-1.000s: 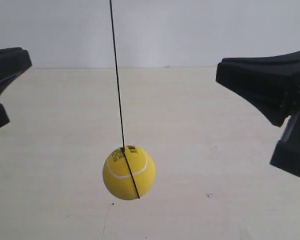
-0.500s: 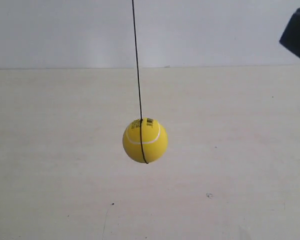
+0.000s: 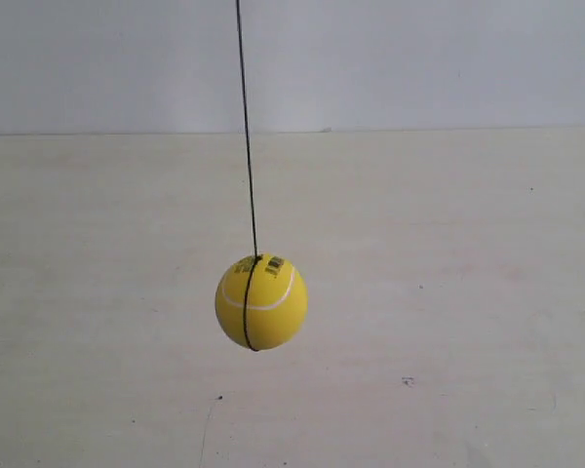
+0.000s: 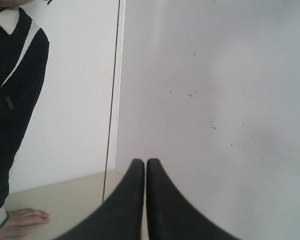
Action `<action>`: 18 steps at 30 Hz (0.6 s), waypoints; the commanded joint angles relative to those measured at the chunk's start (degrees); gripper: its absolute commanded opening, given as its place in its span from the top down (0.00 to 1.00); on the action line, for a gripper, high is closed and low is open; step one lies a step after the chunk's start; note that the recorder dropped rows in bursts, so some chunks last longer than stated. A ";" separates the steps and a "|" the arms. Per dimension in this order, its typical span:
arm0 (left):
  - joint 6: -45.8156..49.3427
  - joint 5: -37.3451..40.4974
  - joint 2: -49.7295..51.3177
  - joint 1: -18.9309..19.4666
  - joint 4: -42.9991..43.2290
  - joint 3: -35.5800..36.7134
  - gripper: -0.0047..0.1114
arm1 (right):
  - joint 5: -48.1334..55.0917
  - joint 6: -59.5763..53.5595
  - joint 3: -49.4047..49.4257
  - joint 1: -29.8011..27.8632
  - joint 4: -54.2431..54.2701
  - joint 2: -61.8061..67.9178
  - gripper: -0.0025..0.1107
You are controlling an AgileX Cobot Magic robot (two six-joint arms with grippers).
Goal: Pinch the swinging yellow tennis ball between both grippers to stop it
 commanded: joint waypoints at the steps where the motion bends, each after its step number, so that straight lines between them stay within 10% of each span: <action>1: -0.65 0.48 -2.02 -0.48 -0.61 0.25 0.92 | 0.94 0.07 -0.28 0.02 -0.26 -0.25 0.98; 18: -0.65 0.48 -2.26 -0.48 -0.61 0.25 0.92 | 0.65 0.07 -0.28 0.02 -0.26 -0.25 0.98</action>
